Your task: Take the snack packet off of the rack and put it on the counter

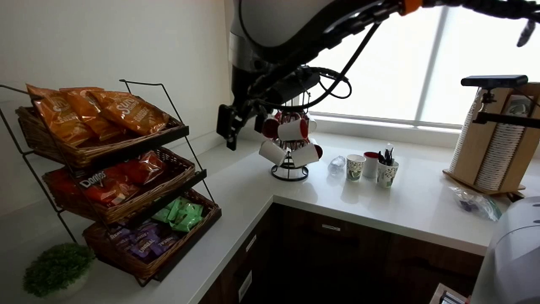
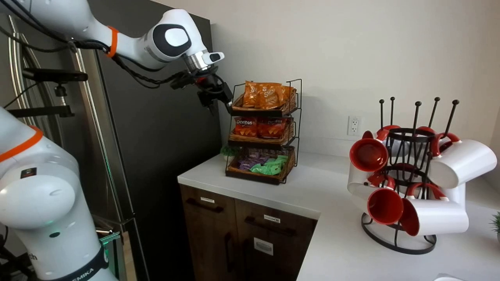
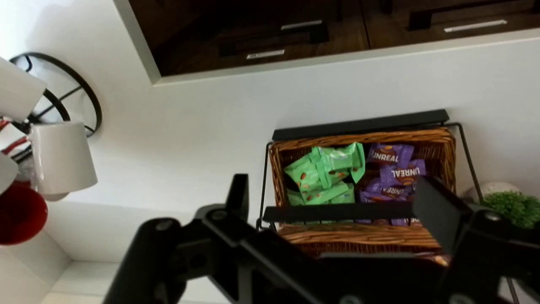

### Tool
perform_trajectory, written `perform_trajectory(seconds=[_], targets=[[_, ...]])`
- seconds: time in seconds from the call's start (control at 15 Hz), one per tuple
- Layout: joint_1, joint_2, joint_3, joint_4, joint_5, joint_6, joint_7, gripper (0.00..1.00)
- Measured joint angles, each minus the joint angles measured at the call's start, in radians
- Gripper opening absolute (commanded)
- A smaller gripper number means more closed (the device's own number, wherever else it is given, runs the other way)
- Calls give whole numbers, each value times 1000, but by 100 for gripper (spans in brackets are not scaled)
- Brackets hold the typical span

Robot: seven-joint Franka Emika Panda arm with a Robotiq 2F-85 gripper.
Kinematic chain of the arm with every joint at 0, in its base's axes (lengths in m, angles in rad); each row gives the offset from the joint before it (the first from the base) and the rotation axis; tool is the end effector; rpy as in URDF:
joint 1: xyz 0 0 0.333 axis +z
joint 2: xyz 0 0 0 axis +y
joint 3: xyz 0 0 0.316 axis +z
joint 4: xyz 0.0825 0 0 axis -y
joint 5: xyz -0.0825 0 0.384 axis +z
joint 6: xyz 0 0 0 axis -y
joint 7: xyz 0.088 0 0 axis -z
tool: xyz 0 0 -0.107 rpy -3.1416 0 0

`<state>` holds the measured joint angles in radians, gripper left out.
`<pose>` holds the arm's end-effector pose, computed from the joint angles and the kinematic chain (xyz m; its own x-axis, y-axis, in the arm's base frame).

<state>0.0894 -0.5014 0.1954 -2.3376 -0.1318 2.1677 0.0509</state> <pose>0.4139 0.1266 0.5525 0.9016 0.2959 0.3156 0.2406 -0.9492 0.2027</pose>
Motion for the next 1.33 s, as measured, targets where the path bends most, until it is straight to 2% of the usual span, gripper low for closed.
perform_trajectory(seconds=[0.4, 0.87, 1.07, 1.33], targets=[[8, 261, 37, 296, -60, 78, 4, 100], [45, 555, 59, 626, -237, 126, 123, 100], [87, 652, 41, 717, -338, 115, 269, 100], [101, 686, 31, 757, -358, 109, 302, 100]])
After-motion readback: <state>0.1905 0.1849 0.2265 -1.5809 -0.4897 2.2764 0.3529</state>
